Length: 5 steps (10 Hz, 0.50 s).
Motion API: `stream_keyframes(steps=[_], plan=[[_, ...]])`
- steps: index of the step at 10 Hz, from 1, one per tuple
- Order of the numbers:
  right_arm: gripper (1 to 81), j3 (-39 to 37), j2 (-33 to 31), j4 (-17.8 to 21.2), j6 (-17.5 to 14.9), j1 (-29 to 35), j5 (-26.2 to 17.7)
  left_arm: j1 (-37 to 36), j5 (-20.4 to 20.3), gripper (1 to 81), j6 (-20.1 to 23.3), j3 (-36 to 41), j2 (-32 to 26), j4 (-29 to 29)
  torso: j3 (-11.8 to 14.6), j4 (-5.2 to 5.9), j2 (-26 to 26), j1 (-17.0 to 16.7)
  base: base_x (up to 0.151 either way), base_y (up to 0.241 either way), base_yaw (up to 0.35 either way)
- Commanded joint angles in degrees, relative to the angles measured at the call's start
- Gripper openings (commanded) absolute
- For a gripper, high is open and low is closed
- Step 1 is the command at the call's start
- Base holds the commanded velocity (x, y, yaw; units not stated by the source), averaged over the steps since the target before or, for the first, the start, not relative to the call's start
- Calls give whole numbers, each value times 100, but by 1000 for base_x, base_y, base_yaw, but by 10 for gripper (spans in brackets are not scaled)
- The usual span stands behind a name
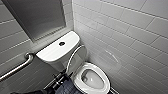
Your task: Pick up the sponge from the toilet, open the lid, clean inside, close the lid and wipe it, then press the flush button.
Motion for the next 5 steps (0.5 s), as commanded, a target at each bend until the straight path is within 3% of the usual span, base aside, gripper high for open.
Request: stream_keyframes(steps=[1, 2, 5], plan=[[10, 105, -120, -36, 0, -148, -339, -128, -701, 811, 20, -828, -493, 603, 0, 0, 0, 0, 0, 0, 0], [10, 79, -86, -53, 0, -166, -339, -145, -631, 811, -251, -811, -414, -114, 0, -2, 0, 0, 0, 0, 0], [10, 114, -67, -80, -9, -201, -339, -365, -613, 811, -666, -801, -457, -644, 0, -2, 0, 0, 0, 0, 0]])
